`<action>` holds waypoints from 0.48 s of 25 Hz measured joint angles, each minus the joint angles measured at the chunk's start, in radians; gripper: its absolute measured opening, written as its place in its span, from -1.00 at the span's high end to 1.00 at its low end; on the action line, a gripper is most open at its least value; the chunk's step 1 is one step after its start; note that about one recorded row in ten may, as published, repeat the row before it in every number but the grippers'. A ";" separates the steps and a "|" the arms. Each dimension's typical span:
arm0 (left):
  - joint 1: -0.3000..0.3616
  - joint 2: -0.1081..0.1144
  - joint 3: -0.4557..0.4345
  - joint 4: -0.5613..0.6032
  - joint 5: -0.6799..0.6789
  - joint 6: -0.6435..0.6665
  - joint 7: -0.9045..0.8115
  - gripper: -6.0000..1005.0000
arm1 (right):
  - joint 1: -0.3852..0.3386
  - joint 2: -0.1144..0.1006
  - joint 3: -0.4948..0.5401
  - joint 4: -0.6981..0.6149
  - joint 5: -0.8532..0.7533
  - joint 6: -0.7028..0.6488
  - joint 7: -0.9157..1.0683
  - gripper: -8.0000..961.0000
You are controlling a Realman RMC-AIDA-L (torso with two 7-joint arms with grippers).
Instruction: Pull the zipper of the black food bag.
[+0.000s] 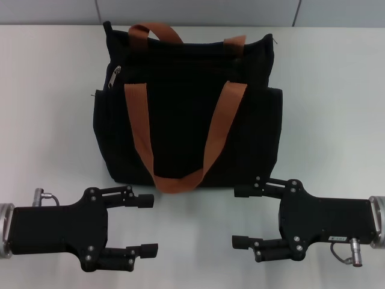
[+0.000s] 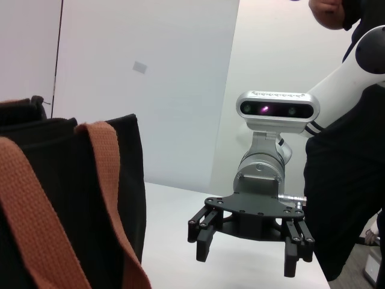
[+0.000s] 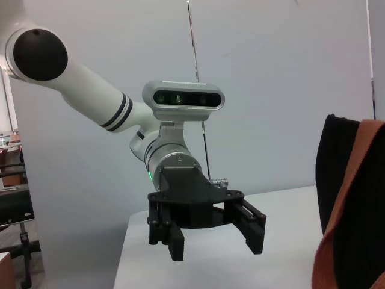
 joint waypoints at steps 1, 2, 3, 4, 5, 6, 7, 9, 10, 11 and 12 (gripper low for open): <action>0.000 0.000 0.000 0.000 0.000 0.000 0.000 -0.56 | 0.000 0.000 0.000 0.000 0.000 0.000 0.000 -0.70; -0.001 0.000 0.000 0.000 0.000 0.000 -0.001 -0.56 | 0.000 0.000 0.000 0.000 0.000 0.000 0.000 -0.70; -0.001 0.000 0.000 0.000 0.000 0.000 -0.001 -0.56 | 0.000 0.000 0.000 0.000 0.000 0.000 0.000 -0.70; -0.001 0.000 0.000 0.000 -0.001 0.000 -0.001 -0.56 | 0.000 0.000 0.000 0.000 0.000 0.000 0.000 -0.70; -0.001 0.000 0.000 0.000 -0.001 0.000 -0.001 -0.56 | 0.000 0.000 0.000 0.000 0.000 0.000 0.000 -0.69; -0.001 0.000 0.000 0.000 -0.001 0.000 -0.001 -0.56 | 0.000 0.000 0.000 0.000 0.001 0.000 0.000 -0.69; -0.001 0.000 0.000 0.000 -0.001 0.000 -0.001 -0.56 | 0.000 0.000 0.000 -0.001 0.001 0.000 0.000 -0.69; -0.001 0.000 0.000 0.000 -0.001 0.000 -0.001 -0.56 | 0.000 0.000 0.000 0.000 0.001 0.000 0.000 -0.69; -0.001 0.000 0.000 0.000 -0.001 0.001 -0.002 -0.56 | 0.000 0.000 0.000 0.000 0.001 0.000 0.000 -0.69; -0.001 0.000 0.000 0.000 -0.001 0.002 -0.003 -0.56 | 0.000 0.000 0.000 0.000 0.001 0.000 0.000 -0.69; -0.002 0.000 0.000 0.000 -0.002 0.003 -0.007 -0.56 | 0.000 0.000 0.000 0.000 0.001 0.000 0.000 -0.69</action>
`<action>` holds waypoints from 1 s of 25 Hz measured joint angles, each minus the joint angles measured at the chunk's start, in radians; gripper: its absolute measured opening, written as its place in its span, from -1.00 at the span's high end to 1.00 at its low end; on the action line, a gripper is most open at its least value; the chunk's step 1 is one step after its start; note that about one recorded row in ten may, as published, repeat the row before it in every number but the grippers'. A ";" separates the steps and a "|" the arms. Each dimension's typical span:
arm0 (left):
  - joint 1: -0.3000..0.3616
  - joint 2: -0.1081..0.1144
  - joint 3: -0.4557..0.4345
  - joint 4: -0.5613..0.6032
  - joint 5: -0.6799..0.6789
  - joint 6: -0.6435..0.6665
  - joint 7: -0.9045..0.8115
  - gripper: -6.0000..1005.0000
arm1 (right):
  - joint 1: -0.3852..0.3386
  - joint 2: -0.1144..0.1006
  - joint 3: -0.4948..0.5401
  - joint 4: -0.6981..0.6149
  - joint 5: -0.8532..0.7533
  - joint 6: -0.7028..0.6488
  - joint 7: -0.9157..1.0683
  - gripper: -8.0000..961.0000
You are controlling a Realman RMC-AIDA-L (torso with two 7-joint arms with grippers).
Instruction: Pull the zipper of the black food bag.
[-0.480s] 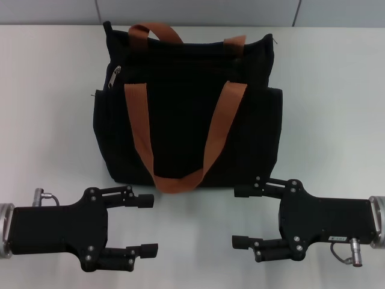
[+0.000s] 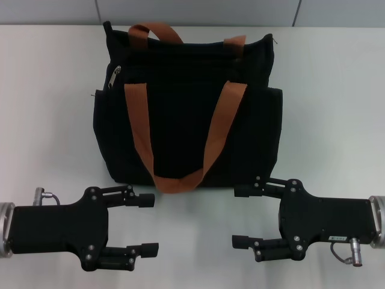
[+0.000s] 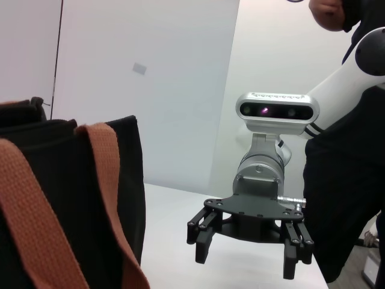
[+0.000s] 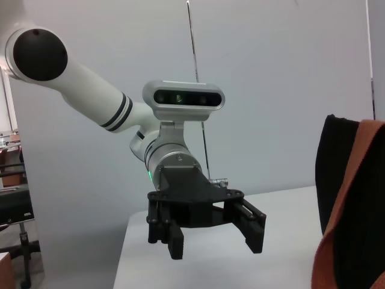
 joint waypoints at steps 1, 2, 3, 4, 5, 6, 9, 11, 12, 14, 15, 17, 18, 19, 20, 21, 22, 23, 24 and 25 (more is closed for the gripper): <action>-0.001 0.000 -0.001 0.000 -0.001 0.004 -0.006 -0.56 | 0.000 0.000 0.000 0.001 0.000 0.000 0.000 -0.68; -0.001 0.000 -0.001 0.000 -0.001 0.004 -0.006 -0.56 | 0.000 0.000 0.000 0.001 0.000 0.000 0.000 -0.68; -0.006 0.000 -0.015 0.000 -0.003 0.017 -0.022 -0.56 | 0.000 0.000 0.000 0.001 0.000 0.000 0.000 -0.68; -0.007 0.000 -0.023 0.000 -0.004 0.022 -0.027 -0.56 | 0.000 0.000 0.000 0.001 0.000 0.000 0.000 -0.68; -0.009 0.000 -0.034 0.001 -0.004 0.032 -0.031 -0.56 | 0.000 0.000 0.000 0.001 0.000 0.001 0.000 -0.68; -0.012 0.000 -0.048 0.002 -0.004 0.044 -0.036 -0.56 | 0.000 0.000 0.000 0.001 0.000 0.001 0.000 -0.68; -0.020 -0.002 -0.133 0.003 -0.007 0.106 -0.035 -0.56 | 0.000 0.000 0.000 0.001 0.000 0.001 0.000 -0.68; -0.026 -0.005 -0.196 0.003 -0.018 0.134 -0.032 -0.56 | 0.000 0.000 0.001 0.001 0.000 0.001 0.000 -0.67; -0.030 -0.006 -0.232 0.004 -0.030 0.144 -0.032 -0.56 | 0.000 0.000 0.001 0.001 0.000 0.001 0.000 -0.67; -0.034 -0.006 -0.265 0.005 -0.056 0.148 -0.034 -0.56 | 0.000 0.000 0.002 0.001 0.000 0.001 0.000 -0.67; -0.039 -0.003 -0.285 0.007 -0.090 0.148 -0.036 -0.56 | 0.000 0.000 0.002 0.001 0.000 0.001 0.000 -0.67; -0.054 0.008 -0.330 0.022 -0.156 0.117 -0.049 -0.56 | -0.001 0.000 0.002 0.001 0.000 0.001 0.000 -0.67; -0.054 0.008 -0.330 0.022 -0.156 0.117 -0.049 -0.56 | -0.001 0.000 0.002 0.001 0.000 0.001 0.000 -0.66; -0.065 0.019 -0.364 0.034 -0.165 0.084 -0.062 -0.56 | -0.003 0.000 0.002 0.001 0.000 0.001 0.000 -0.66; -0.072 0.025 -0.379 0.041 -0.166 0.065 -0.070 -0.56 | -0.003 0.000 0.002 0.001 0.000 0.001 0.000 -0.66; -0.075 0.029 -0.385 0.045 -0.165 0.050 -0.075 -0.56 | -0.004 0.000 0.002 0.001 -0.001 0.001 0.000 -0.66; -0.086 0.047 -0.399 0.062 -0.163 -0.006 -0.093 -0.56 | -0.006 0.000 0.001 -0.001 -0.002 -0.001 0.000 -0.66; -0.086 0.047 -0.399 0.062 -0.163 -0.006 -0.093 -0.56 | -0.007 0.000 0.002 -0.002 -0.002 -0.001 0.000 -0.66; -0.090 0.057 -0.398 0.070 -0.162 -0.034 -0.099 -0.56 | -0.008 0.000 0.001 -0.003 -0.002 -0.002 0.000 -0.66; -0.095 0.069 -0.394 0.078 -0.160 -0.074 -0.104 -0.56 | -0.008 0.000 0.001 -0.003 -0.002 -0.002 0.000 -0.66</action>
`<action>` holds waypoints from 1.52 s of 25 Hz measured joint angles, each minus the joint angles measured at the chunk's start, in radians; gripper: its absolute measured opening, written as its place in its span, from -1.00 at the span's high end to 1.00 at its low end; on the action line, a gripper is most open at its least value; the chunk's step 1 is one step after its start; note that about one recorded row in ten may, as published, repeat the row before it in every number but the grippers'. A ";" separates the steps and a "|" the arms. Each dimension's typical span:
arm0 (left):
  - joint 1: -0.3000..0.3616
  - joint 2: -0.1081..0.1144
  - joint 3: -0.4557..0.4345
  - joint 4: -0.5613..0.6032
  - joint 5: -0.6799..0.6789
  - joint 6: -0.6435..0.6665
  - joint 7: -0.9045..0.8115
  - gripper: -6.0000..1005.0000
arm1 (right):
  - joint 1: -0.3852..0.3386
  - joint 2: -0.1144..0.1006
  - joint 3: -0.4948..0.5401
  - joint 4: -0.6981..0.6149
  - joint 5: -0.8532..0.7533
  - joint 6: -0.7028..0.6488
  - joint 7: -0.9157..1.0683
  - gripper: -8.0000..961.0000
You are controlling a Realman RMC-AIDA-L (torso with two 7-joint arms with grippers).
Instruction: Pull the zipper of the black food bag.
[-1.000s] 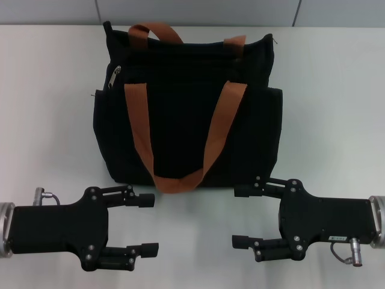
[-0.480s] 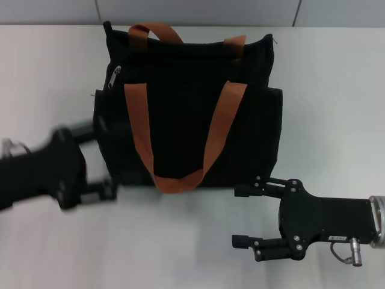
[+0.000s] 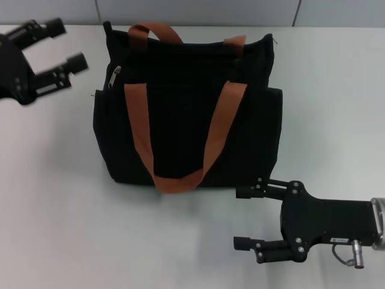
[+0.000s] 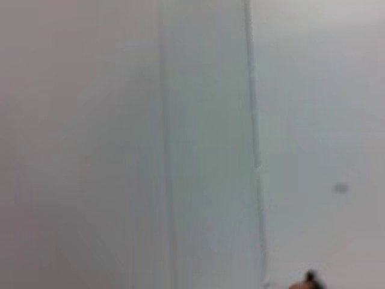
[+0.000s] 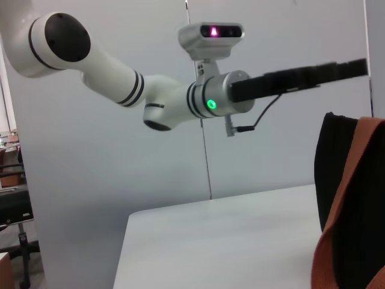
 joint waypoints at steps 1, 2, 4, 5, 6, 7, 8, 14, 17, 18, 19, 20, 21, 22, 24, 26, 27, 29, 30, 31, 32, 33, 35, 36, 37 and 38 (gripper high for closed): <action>-0.002 0.003 0.002 0.003 0.003 -0.012 -0.001 -0.56 | 0.000 0.000 0.000 -0.001 0.000 0.000 0.000 -0.65; -0.011 0.011 0.007 0.017 0.031 -0.061 -0.002 -0.56 | -0.001 -0.001 0.000 -0.002 0.000 -0.001 0.000 -0.65; -0.017 0.012 0.007 0.022 0.053 -0.077 -0.003 -0.56 | -0.001 -0.001 0.000 -0.002 0.000 0.000 0.000 -0.65; -0.024 0.011 0.007 0.025 0.077 -0.090 -0.003 -0.56 | -0.001 -0.001 0.000 -0.002 0.000 0.000 0.000 -0.65; -0.033 0.010 0.007 0.027 0.109 -0.100 -0.003 -0.56 | -0.001 -0.001 0.000 -0.002 0.000 0.000 0.000 -0.65; -0.046 0.006 0.007 0.027 0.157 -0.111 -0.003 -0.56 | 0.000 -0.002 0.000 -0.002 0.000 0.001 0.000 -0.65; -0.046 0.006 0.007 0.027 0.157 -0.111 -0.003 -0.56 | 0.000 -0.002 0.000 -0.002 0.000 0.001 0.000 -0.65; -0.076 -0.036 0.006 0.027 0.263 -0.189 0.015 -0.56 | 0.006 -0.004 0.001 -0.004 0.001 0.003 0.000 -0.64; -0.087 -0.056 0.025 0.026 0.271 -0.255 0.037 -0.56 | 0.008 -0.005 0.000 -0.017 0.002 0.003 0.001 -0.63; -0.087 -0.056 0.025 0.026 0.271 -0.255 0.037 -0.54 | 0.008 -0.005 0.000 -0.017 0.002 0.003 0.001 -0.63; -0.093 -0.057 0.033 0.025 0.270 -0.271 0.042 -0.52 | 0.008 -0.005 0.000 -0.021 0.002 0.003 0.003 -0.63; -0.093 -0.057 0.033 0.025 0.270 -0.271 0.042 -0.51 | 0.008 -0.004 0.000 -0.022 0.002 0.003 0.005 -0.63; -0.094 -0.058 0.033 0.024 0.269 -0.278 0.046 -0.49 | 0.009 -0.004 0.000 -0.024 0.002 0.003 0.006 -0.63; -0.098 -0.063 0.027 0.024 0.264 -0.295 0.064 -0.47 | 0.010 -0.004 0.001 -0.025 0.002 0.003 0.007 -0.63; -0.100 -0.068 0.017 0.026 0.257 -0.304 0.085 -0.43 | 0.011 -0.003 0.001 -0.025 0.002 0.003 0.008 -0.63; -0.100 -0.069 0.013 0.026 0.253 -0.306 0.097 -0.40 | 0.016 -0.003 0.002 -0.025 0.002 0.004 0.008 -0.62; -0.101 -0.070 0.011 0.024 0.241 -0.304 0.120 -0.38 | 0.019 -0.003 0.004 -0.025 0.002 0.003 0.009 -0.62; -0.099 -0.073 0.011 0.021 0.233 -0.302 0.135 -0.34 | 0.020 -0.003 0.006 -0.025 0.002 0.003 0.009 -0.62; -0.096 -0.076 0.010 0.020 0.220 -0.302 0.145 -0.28 | 0.020 -0.003 0.006 -0.025 0.003 0.003 0.009 -0.62; -0.089 -0.082 0.010 0.020 0.202 -0.302 0.162 -0.22 | 0.020 -0.003 0.007 -0.025 0.003 0.003 0.009 -0.62; -0.077 -0.091 0.010 0.020 0.171 -0.302 0.189 -0.16 | 0.021 -0.003 0.008 -0.025 0.003 0.003 0.009 -0.62; -0.077 -0.091 0.010 0.020 0.171 -0.302 0.189 -0.10 | 0.021 -0.003 0.008 -0.025 0.003 0.003 0.009 -0.62; -0.070 -0.096 0.009 0.020 0.155 -0.301 0.207 0.02 | 0.021 -0.003 0.008 -0.025 0.004 0.003 0.010 -0.61; -0.067 -0.097 0.009 0.019 0.152 -0.301 0.214 0.08 | 0.021 -0.003 0.009 -0.025 0.004 0.003 0.010 -0.61; -0.061 -0.103 0.009 0.017 0.147 -0.297 0.233 0.14 | 0.021 -0.003 0.009 -0.025 0.004 0.003 0.010 -0.61; -0.061 -0.103 0.009 0.017 0.147 -0.297 0.233 0.22 | 0.021 -0.003 0.009 -0.025 0.004 0.003 0.010 -0.61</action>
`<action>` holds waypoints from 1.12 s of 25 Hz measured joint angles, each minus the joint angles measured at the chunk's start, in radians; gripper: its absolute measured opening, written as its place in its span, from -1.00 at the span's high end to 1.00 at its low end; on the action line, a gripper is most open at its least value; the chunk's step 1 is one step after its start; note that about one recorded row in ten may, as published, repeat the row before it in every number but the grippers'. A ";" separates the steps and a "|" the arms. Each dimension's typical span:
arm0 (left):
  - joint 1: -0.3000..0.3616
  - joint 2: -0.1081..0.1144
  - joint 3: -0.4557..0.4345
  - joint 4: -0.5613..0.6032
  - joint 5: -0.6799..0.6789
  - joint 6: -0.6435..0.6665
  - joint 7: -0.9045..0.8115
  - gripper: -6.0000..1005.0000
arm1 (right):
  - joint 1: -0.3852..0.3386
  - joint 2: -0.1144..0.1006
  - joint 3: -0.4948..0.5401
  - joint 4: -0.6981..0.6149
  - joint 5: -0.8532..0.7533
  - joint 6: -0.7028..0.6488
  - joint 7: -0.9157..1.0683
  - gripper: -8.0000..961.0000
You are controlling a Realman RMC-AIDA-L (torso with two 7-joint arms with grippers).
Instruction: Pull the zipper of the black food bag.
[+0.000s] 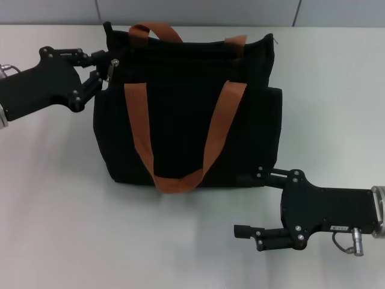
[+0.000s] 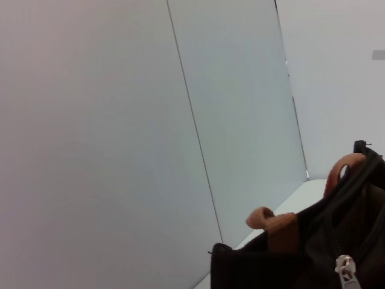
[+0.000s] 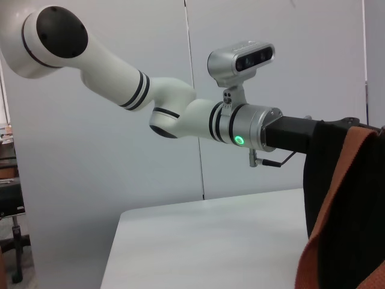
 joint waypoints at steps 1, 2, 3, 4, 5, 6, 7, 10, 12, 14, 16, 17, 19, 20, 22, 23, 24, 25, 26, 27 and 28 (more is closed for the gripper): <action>0.003 -0.003 0.000 0.000 -0.004 0.003 0.009 0.30 | 0.000 0.000 0.000 0.000 0.000 0.000 0.000 -0.61; 0.008 -0.009 0.000 0.000 -0.009 0.006 0.019 0.38 | -0.001 0.000 0.000 0.000 0.000 0.000 0.000 -0.61; 0.012 -0.013 0.000 0.000 -0.017 0.011 0.030 0.46 | -0.001 0.000 0.000 0.000 0.001 0.000 0.000 -0.61; 0.019 -0.018 0.000 0.000 -0.028 0.021 0.044 0.55 | -0.001 0.001 0.001 0.000 0.002 -0.001 0.001 -0.60; 0.019 -0.018 0.000 0.000 -0.028 0.021 0.044 0.62 | -0.001 0.001 0.001 0.000 0.002 -0.001 0.001 -0.60; 0.023 -0.019 0.000 0.000 -0.034 0.027 0.050 0.70 | 0.000 0.001 0.002 0.000 0.004 -0.007 0.001 -0.60; 0.026 -0.019 0.000 0.000 -0.038 0.033 0.053 0.78 | 0.000 0.001 0.002 0.000 0.004 -0.007 0.001 -0.60; 0.034 -0.021 0.000 -0.001 -0.048 0.046 0.056 0.93 | 0.000 0.001 0.004 0.001 0.021 -0.026 0.002 -0.60; 0.039 -0.022 0.000 -0.001 -0.053 0.049 0.060 0.94 | 0.002 0.001 0.004 0.001 0.041 -0.052 0.011 -0.59; 0.044 -0.027 0.000 0.001 -0.055 0.049 0.070 0.94 | 0.010 0.000 0.005 0.000 0.080 -0.099 0.056 -0.59; 0.047 -0.030 0.000 0.002 -0.056 0.049 0.074 0.94 | 0.022 -0.001 0.006 -0.003 0.109 -0.130 0.123 -0.59; 0.048 -0.032 0.000 0.003 -0.056 0.049 0.077 0.94 | 0.022 -0.001 0.006 -0.003 0.109 -0.130 0.123 -0.59; 0.056 -0.037 0.000 0.002 -0.075 0.055 0.097 0.94 | 0.046 -0.002 0.007 -0.027 0.133 -0.165 0.254 -0.59; 0.056 -0.037 0.000 0.002 -0.075 0.055 0.097 0.94 | 0.046 -0.002 0.007 -0.027 0.133 -0.165 0.254 -0.58; 0.061 -0.038 0.000 0.000 -0.089 0.064 0.105 0.94 | 0.064 -0.003 0.012 -0.049 0.141 -0.178 0.350 -0.58; 0.064 -0.038 0.000 0.000 -0.096 0.068 0.107 0.94 | 0.073 -0.003 0.014 -0.054 0.146 -0.180 0.392 -0.58; 0.069 -0.038 0.000 0.000 -0.106 0.073 0.109 0.94 | 0.090 -0.005 0.016 -0.063 0.166 -0.181 0.489 -0.58; 0.069 -0.038 0.000 0.000 -0.106 0.073 0.109 0.94 | 0.090 -0.005 0.016 -0.063 0.166 -0.181 0.489 -0.58; 0.072 -0.038 0.000 0.000 -0.110 0.074 0.110 0.94 | 0.106 -0.007 0.017 -0.081 0.190 -0.182 0.589 -0.58; 0.074 -0.038 0.000 -0.001 -0.113 0.074 0.112 0.94 | 0.114 -0.007 0.018 -0.092 0.199 -0.182 0.634 -0.58; 0.075 -0.038 0.000 -0.001 -0.115 0.076 0.116 0.94 | 0.114 -0.007 0.018 -0.092 0.199 -0.182 0.634 -0.58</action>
